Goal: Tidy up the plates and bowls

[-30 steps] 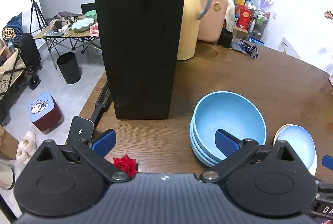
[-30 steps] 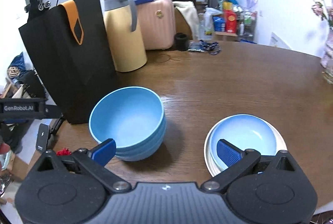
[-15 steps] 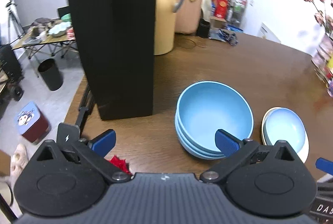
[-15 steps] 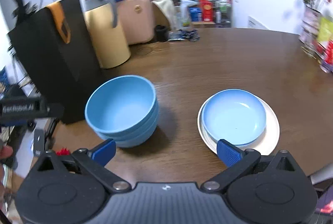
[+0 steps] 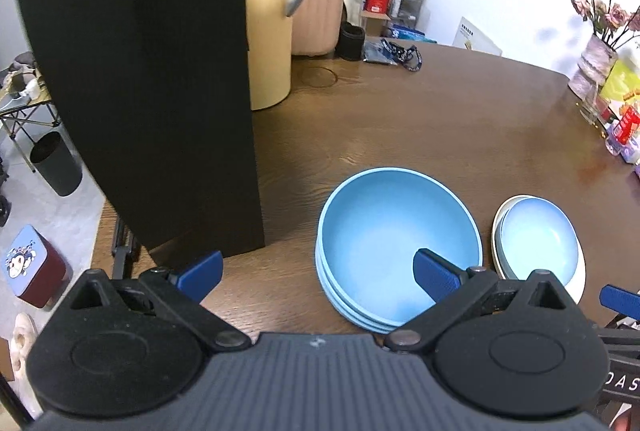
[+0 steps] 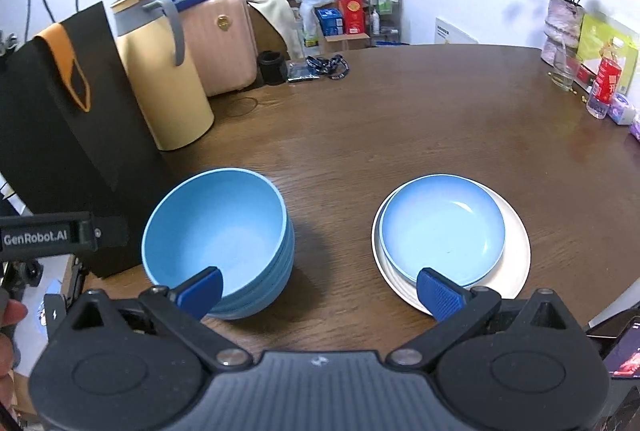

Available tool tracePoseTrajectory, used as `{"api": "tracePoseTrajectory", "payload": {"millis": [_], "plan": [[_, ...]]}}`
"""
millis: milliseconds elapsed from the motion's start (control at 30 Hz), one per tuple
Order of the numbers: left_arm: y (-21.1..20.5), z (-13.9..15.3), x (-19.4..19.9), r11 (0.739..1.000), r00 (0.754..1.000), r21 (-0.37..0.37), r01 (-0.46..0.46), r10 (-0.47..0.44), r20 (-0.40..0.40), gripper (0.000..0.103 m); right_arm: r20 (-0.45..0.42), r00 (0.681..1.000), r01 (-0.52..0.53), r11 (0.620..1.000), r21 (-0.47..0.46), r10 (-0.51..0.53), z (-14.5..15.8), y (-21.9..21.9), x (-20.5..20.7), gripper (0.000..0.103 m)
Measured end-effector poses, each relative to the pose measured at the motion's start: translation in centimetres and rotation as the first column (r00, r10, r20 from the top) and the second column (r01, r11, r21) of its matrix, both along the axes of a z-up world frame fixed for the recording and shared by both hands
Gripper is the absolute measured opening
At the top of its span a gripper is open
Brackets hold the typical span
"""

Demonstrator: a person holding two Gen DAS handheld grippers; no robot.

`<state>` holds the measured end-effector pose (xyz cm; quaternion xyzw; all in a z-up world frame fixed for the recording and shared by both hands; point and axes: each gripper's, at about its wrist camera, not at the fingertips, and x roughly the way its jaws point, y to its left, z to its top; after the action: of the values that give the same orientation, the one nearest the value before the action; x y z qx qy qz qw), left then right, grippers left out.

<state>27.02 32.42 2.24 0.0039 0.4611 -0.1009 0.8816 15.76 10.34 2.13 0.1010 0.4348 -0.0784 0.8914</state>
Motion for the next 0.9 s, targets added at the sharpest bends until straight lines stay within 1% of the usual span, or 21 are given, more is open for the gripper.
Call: {"api": "tracePoseTrajectory", "payload": {"millis": [167, 333, 900], "plan": [[-0.3, -0.8, 1.5, 1.000, 1.000, 0.012, 0.014, -0.014, -0.023, 0.103, -0.027, 1.000, 0.015, 1.000, -0.022, -0.016, -0.3, 0.5, 1.3, 0.103], [-0.2, -2.0, 2.8, 1.000, 0.998, 0.023, 0.020, -0.018, -0.065, 0.103, -0.053, 0.998, 0.030, 0.999, -0.026, -0.031, -0.8, 0.6, 2.8, 0.103], [0.7, -4.7, 6.5, 0.999, 0.987, 0.038, 0.018, -0.012, -0.163, 0.103, -0.144, 0.988, 0.060, 0.998, -0.021, -0.062, -2.8, 1.4, 7.5, 0.103]]}}
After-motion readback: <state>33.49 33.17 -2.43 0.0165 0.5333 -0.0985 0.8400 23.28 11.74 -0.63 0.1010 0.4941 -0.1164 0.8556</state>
